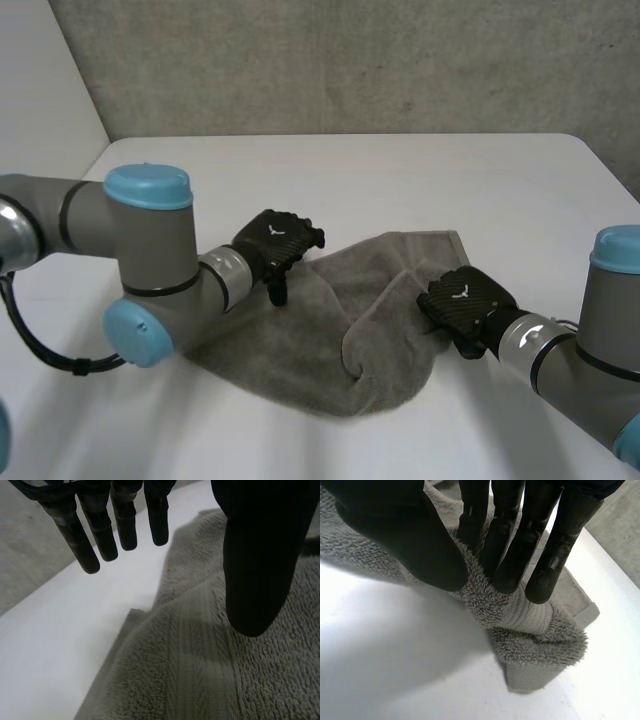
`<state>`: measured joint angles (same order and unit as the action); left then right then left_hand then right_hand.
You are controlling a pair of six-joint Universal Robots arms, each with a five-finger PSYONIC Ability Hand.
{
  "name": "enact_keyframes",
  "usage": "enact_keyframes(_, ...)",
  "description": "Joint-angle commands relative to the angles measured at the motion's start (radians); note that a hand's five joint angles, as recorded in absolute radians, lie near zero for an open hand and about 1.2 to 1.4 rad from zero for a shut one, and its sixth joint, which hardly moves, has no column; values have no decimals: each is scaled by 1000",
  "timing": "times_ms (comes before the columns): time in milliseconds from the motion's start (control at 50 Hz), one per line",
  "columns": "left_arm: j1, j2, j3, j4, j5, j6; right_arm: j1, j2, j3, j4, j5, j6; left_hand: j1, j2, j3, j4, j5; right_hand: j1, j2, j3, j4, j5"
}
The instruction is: Fold the towel.
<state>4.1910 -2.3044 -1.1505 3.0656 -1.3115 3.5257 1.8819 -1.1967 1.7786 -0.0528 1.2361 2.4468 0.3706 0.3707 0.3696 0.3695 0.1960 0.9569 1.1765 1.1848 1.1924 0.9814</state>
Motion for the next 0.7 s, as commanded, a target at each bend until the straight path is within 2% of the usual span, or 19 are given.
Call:
enact_keyframes(20,-6,-84,103,-85,66,79,9,0,12,-4,-7,-5,122,122,123,123,122,439,220,211,204,240)
enact_keyframes(220,-19,-116,124,-91,77,116,9,2,10,-12,-6,-5,186,186,187,187,186,439,220,211,204,240)
enact_keyframes(360,-22,-122,124,-91,77,116,9,0,-14,-10,-4,-5,479,479,480,480,480,439,220,211,204,240)
enact_keyframes(440,-22,-130,124,-93,77,117,13,2,-24,-10,-1,-5,550,550,551,551,550,439,220,211,204,240)
enact_keyframes(620,-23,-141,124,-102,77,154,13,5,-36,-10,2,-6,489,489,490,490,489,439,220,211,204,240)
enact_keyframes(660,-23,-141,127,-105,74,173,13,5,-37,-10,3,-8,281,281,283,283,282,439,220,211,204,240)
enact_keyframes(700,-23,-141,130,-105,72,179,13,5,-36,-10,3,-11,216,216,217,217,216,439,220,211,204,240)
